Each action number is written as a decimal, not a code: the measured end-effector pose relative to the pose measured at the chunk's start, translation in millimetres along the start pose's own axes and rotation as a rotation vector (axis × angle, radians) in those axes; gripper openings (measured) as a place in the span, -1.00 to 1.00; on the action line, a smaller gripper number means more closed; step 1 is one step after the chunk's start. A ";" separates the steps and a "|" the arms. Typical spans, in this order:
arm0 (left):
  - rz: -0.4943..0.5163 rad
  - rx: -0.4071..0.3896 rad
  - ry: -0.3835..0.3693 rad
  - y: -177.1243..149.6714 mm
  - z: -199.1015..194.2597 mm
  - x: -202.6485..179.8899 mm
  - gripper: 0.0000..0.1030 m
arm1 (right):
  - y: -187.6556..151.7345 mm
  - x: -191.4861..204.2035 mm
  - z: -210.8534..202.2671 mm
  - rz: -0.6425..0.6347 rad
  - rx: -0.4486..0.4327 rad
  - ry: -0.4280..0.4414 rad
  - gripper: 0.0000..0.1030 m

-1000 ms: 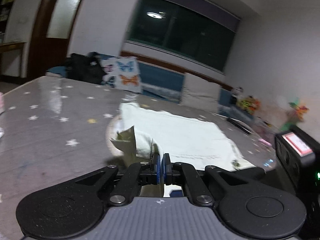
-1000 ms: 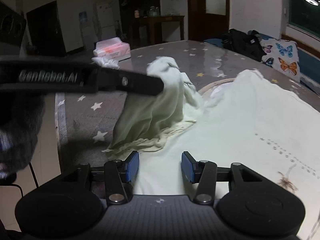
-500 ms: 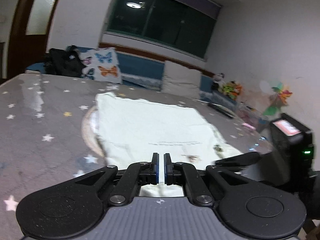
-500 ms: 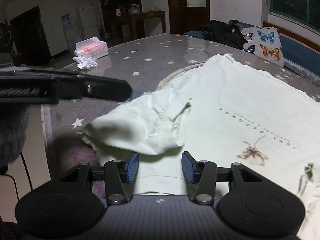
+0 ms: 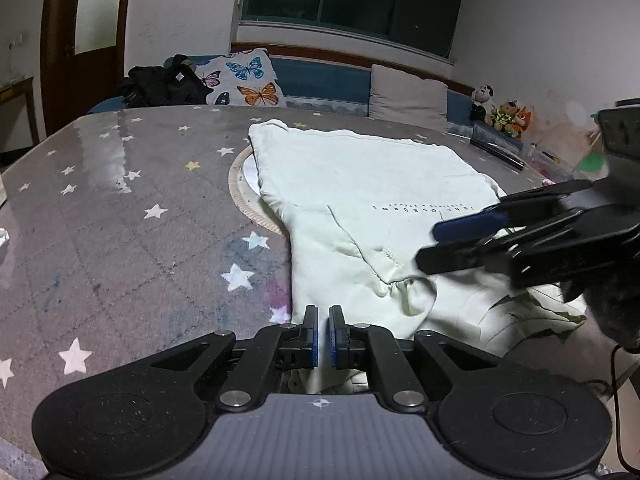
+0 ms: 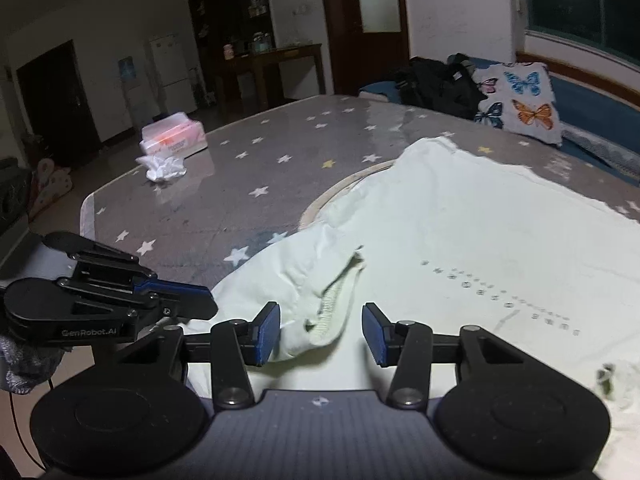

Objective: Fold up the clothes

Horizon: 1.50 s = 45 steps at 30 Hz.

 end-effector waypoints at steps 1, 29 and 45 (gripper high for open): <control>-0.003 -0.006 0.000 3.4 0.1 -0.1 -0.86 | 0.6 0.5 4.0 -0.001 0.005 0.007 -0.24; 0.053 0.008 0.029 53.6 64.3 -16.7 -0.86 | -22.4 21.2 -0.9 -0.108 0.063 0.008 -0.44; 0.017 0.047 0.060 57.8 85.6 -13.7 -0.85 | -23.7 13.7 -5.7 -0.100 0.057 0.003 -0.42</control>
Point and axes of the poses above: each gripper's, at about its wrist camera, not at the fingertips, and z roughly the way its jaws point, x to its left, y to its top, the point moved 2 cm from there along z, roughly the way its jaws point, and after that the axes turned 9 degrees about y, right-handed, at the moved point
